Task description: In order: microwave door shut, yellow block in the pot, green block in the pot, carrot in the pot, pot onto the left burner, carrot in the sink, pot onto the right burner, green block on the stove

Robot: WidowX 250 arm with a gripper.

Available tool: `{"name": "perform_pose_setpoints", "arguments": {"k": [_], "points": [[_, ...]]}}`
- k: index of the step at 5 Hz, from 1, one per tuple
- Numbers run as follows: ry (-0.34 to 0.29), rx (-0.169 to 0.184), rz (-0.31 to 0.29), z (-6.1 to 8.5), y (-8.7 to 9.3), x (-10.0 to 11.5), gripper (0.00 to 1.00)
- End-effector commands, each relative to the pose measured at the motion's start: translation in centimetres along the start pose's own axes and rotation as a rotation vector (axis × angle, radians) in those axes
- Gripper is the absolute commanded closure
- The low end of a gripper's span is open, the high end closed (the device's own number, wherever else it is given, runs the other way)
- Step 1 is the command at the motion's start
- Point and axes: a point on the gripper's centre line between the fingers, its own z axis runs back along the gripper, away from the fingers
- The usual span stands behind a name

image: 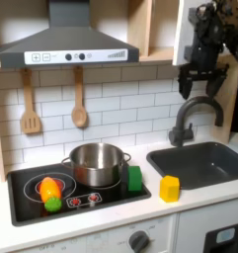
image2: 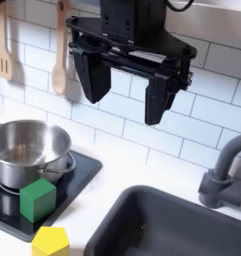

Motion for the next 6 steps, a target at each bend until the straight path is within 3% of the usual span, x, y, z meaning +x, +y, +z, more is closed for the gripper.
{"name": "perform_pose_setpoints", "arguments": {"k": [1, 6], "points": [[-0.010, 0.009, 0.017, 0.1, 0.8, 1.4, 0.00], [-0.021, 0.019, 0.049, 0.4, 2.0, 4.4, 0.00]]}}
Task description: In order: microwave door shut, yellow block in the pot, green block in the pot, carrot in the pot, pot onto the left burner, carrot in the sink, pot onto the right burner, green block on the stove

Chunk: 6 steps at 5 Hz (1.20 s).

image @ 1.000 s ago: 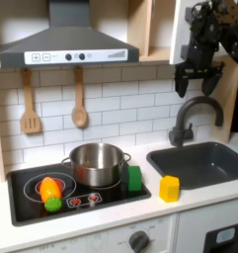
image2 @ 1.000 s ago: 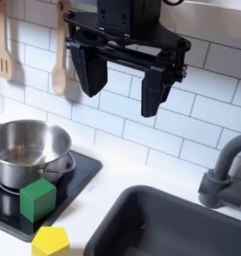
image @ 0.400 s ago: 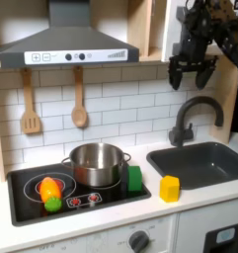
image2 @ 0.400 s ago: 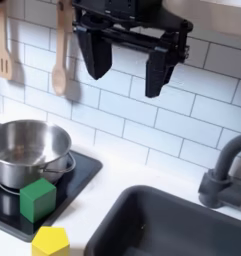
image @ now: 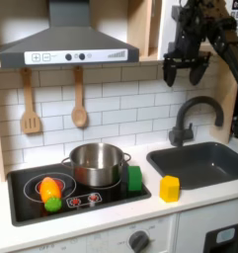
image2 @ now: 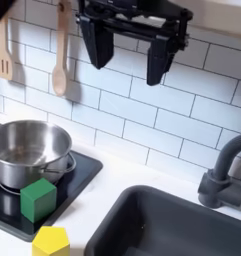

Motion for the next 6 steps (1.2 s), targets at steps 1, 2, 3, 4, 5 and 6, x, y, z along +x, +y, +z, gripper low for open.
{"name": "perform_pose_setpoints", "arguments": {"k": [1, 2, 3, 4, 5, 6], "points": [[0.000, -0.002, 0.008, -0.2, 0.2, 1.0, 0.00], [-0.009, -0.005, 0.011, -0.1, 0.2, 1.5, 0.00], [-0.007, -0.002, 0.018, -0.3, 0.5, 1.9, 0.00], [-0.009, -0.004, 0.018, -0.3, 0.5, 2.0, 0.00], [-0.003, -0.008, 0.015, -0.6, 0.4, 2.2, 0.00], [-0.008, -0.011, 0.012, -0.6, 0.1, 2.7, 0.00]]}}
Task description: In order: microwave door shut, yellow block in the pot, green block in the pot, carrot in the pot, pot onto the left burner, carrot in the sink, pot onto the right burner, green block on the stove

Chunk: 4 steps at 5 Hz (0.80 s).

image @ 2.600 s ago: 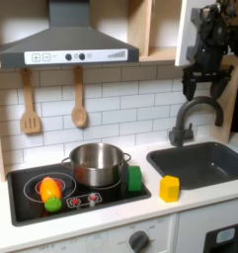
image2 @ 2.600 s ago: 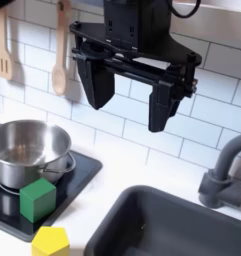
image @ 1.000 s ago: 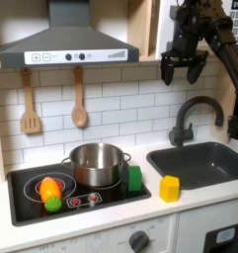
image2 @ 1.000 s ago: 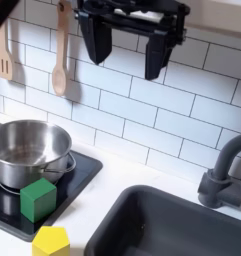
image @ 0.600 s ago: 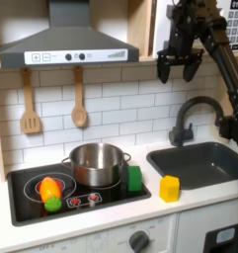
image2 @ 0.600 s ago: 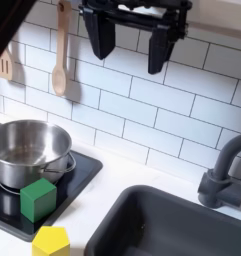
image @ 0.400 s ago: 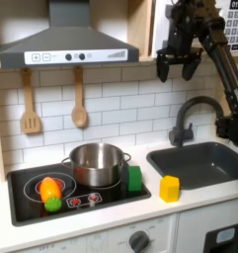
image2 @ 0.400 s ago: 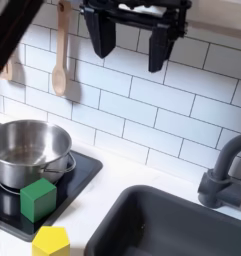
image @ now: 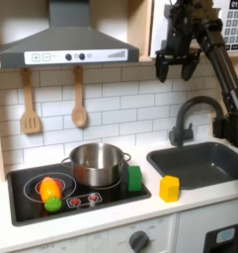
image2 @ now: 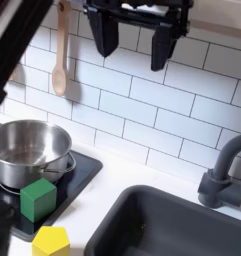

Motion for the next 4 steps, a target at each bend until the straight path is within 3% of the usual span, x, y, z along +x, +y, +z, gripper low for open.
{"name": "perform_pose_setpoints", "arguments": {"k": [1, 3, 4], "points": [[-0.010, -0.007, -0.004, 0.0, -0.3, 0.9, 0.00], [-0.011, 0.005, 0.000, 0.2, 0.1, 0.5, 0.00], [0.028, 0.000, -0.005, -1.3, 0.0, 0.5, 0.00]]}}
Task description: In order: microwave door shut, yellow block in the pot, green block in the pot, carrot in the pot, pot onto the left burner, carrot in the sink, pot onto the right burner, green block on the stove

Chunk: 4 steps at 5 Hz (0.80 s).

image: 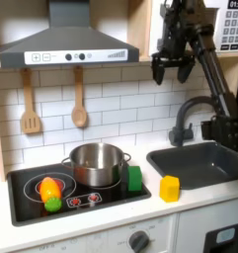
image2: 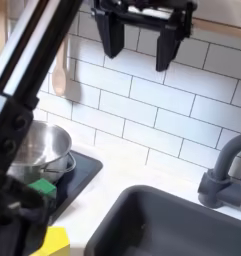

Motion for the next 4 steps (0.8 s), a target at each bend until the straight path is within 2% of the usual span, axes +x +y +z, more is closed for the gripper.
{"name": "perform_pose_setpoints", "arguments": {"k": [1, 2, 3, 4], "points": [[-0.016, -0.003, -0.006, 0.8, -0.2, -0.6, 0.00], [-0.023, 0.005, 0.002, 1.3, 0.2, -0.8, 0.00], [-0.005, 0.023, 0.009, 1.5, 1.0, -2.3, 0.00], [0.047, 0.029, 0.004, 0.8, 1.4, -4.3, 0.00]]}}
